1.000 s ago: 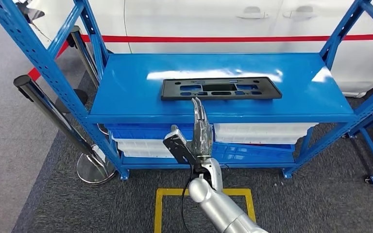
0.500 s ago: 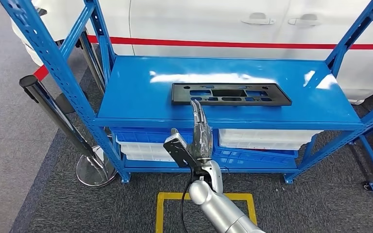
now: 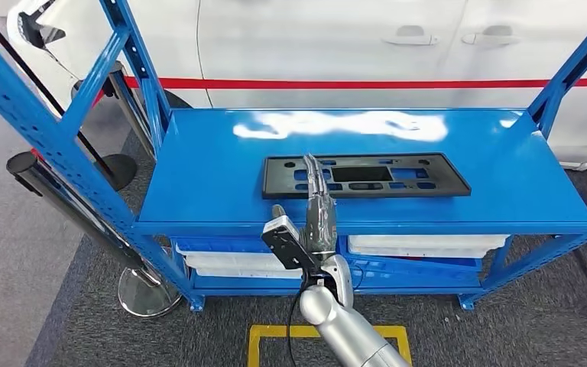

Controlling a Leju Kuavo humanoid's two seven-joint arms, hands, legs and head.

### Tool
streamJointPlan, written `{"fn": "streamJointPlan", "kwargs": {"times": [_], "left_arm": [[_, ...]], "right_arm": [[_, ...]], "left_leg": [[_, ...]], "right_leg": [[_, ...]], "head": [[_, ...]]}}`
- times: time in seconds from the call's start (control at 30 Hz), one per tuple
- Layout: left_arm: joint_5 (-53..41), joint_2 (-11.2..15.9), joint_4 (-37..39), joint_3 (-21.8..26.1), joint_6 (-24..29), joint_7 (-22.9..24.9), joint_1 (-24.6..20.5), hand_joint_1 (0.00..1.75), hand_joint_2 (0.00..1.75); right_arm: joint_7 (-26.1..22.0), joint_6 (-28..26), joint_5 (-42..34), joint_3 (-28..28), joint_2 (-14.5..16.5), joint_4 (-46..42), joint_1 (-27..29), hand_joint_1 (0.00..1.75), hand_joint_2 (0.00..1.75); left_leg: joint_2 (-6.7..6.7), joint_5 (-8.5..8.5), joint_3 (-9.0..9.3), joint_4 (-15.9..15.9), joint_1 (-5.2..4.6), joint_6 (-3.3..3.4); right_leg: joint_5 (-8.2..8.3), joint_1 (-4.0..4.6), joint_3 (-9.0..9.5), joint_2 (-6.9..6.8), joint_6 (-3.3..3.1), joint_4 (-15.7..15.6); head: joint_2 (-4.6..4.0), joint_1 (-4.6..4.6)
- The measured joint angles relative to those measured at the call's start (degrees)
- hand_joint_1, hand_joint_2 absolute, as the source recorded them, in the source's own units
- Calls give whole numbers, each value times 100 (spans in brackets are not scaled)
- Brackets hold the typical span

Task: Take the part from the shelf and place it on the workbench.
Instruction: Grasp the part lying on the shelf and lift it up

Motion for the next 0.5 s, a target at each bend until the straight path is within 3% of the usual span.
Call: {"fn": "streamJointPlan", "kwargs": {"times": [0.07,0.1,0.13,0.17,0.23,0.3,0.37,0.43,0.5], "left_arm": [[12,3,0,0,1,2,15,0,0],[16,5,0,0,2,3,30,0,0],[17,8,0,0,2,4,46,0,0],[20,11,0,1,1,5,58,0,0],[25,20,3,4,-23,8,79,0,0],[26,27,6,8,-83,3,82,0,0],[21,27,7,9,-126,-28,67,0,0],[5,22,8,7,-120,-80,38,0,0],[-27,20,8,-1,-89,-121,5,0,0]], "right_arm": [[-94,1,-77,0,15,-198,65,0,0],[-122,1,-94,0,22,-286,103,0,0],[-137,1,-100,0,27,-361,135,0,0],[-152,1,-110,0,31,-423,161,0,0],[-221,1,-155,2,40,-542,215,0,0],[-298,1,-102,16,60,-684,277,0,0],[-189,4,386,49,88,-856,304,0,0],[333,70,1391,169,55,-942,232,0,0],[1049,237,2413,424,-114,-824,53,0,0]], "left_leg": [[1,-414,-483,467,3,-40],[2,-625,-647,488,3,-48],[2,-720,-748,371,3,-43],[2,-628,-796,135,2,-30],[6,92,-829,-497,-16,18],[4,720,-811,-842,-47,77],[-1,826,-762,-867,-53,135],[6,854,-727,-929,-28,202],[12,857,-707,-988,-8,259]], "right_leg": [[-174,-2,208,3,-13,-5],[-263,-2,324,13,-12,-5],[-346,-2,446,23,-6,-5],[-426,-1,566,32,5,-5],[-594,8,777,41,44,11],[-778,29,916,57,106,32],[-897,43,1001,69,168,12],[-995,35,998,54,231,89],[-1255,16,724,30,296,584]], "head": [[0,-5],[0,-6],[0,-6],[0,-6],[0,-5],[0,-4],[0,-4],[0,-2],[0,4]]}}
